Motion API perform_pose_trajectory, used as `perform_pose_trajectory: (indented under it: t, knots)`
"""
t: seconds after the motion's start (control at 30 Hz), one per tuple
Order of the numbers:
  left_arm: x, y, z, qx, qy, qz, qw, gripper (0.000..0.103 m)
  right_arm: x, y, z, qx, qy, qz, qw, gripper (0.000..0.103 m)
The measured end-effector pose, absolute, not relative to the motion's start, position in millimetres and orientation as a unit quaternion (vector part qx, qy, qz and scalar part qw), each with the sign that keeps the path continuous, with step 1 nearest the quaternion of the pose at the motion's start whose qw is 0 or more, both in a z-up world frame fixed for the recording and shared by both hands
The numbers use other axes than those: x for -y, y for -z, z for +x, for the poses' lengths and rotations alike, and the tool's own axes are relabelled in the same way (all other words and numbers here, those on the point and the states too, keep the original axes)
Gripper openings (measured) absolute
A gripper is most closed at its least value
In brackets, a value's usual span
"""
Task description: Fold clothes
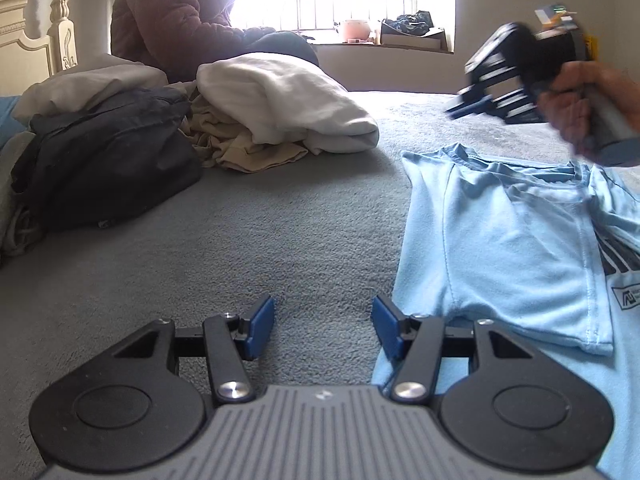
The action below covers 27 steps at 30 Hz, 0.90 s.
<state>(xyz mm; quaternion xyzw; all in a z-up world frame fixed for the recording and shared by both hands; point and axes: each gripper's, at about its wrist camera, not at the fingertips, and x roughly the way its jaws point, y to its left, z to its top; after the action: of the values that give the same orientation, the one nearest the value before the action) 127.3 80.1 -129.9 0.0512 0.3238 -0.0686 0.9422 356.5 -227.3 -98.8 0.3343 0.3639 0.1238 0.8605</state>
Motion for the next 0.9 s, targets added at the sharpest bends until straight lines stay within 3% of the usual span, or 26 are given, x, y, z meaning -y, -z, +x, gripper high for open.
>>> perform_pose_trajectory:
  t: [0.2,0.37,0.57,0.77,0.83,0.9]
  knots:
    - [-83,130,128,-0.323,0.080,0.053,0.942,0.057,323,55,260,-0.341,-0.092,0.304,0.885,0.005]
    - [-81,129,129,-0.326,0.080,0.062,0.940,0.057,405,83,208,-0.367,0.026,0.327,0.871,0.006]
    - [-79,129,131,-0.329,0.073,0.070,0.939,0.062,442,141,225,-0.385,0.089,0.378,0.837,0.003]
    - [-82,121,134,-0.349,0.057,0.053,0.934,0.067,430,110,210,-0.367,0.079,0.365,0.852,0.006]
    - [-84,117,133,-0.355,0.049,0.050,0.932,0.070,428,98,197,-0.370,0.069,0.346,0.859,0.009]
    - [-89,112,131,-0.364,0.039,0.039,0.930,0.070,429,92,183,-0.367,0.066,0.331,0.867,0.022]
